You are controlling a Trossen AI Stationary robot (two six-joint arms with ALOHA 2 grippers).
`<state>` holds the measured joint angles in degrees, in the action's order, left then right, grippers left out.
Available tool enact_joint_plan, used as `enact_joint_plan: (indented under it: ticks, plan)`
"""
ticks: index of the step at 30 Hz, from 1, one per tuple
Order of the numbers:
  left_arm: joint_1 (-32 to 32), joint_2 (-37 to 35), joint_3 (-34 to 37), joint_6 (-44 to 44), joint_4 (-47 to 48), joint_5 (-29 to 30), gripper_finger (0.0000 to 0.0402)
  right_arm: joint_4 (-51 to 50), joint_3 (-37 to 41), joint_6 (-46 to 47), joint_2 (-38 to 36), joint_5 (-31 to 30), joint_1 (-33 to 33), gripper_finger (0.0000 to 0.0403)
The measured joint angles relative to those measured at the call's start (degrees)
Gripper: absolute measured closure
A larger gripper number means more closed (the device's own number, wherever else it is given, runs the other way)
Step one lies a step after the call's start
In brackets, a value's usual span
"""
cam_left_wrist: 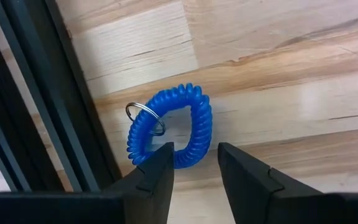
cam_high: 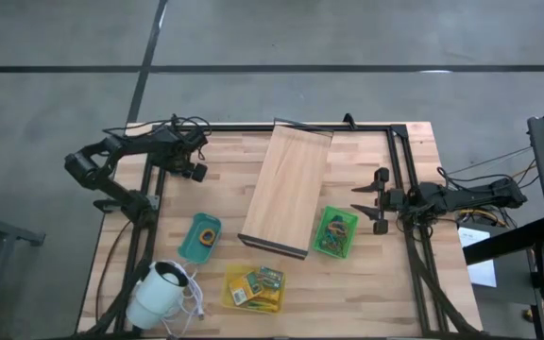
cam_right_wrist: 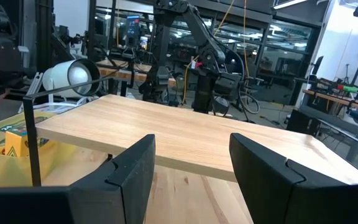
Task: Pick & Place Office Desk Supplies
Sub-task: Put the blue spring keychain into the blue bin
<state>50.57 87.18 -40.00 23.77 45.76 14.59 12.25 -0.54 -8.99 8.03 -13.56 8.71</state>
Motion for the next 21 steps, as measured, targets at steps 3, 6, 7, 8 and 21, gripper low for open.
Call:
enact_joint_plan:
  ticks: [3,6,7,8,21]
  plan:
    - [0.04,0.00,-0.10,0.44,-0.04,-0.02,0.0268,0.02,0.00,0.00,0.00,0.00,0.00,0.0197]
    - [0.04,-0.02,-0.12,0.42,-0.29,-0.04,0.0268,0.02,0.00,0.00,0.00,0.00,-0.01,0.0197]
    - [0.00,-0.02,-0.12,0.42,-0.31,-0.07,0.0268,0.01,0.00,0.00,0.00,0.00,0.00,0.0197]
    - [0.00,-0.02,-0.12,0.42,-0.25,-0.13,0.0268,0.01,0.00,0.00,0.00,0.00,0.00,0.0197]
    - [0.00,0.02,-0.96,-0.83,1.40,-0.66,0.0268,0.01,0.00,0.00,-0.01,0.00,-0.01,0.0197]
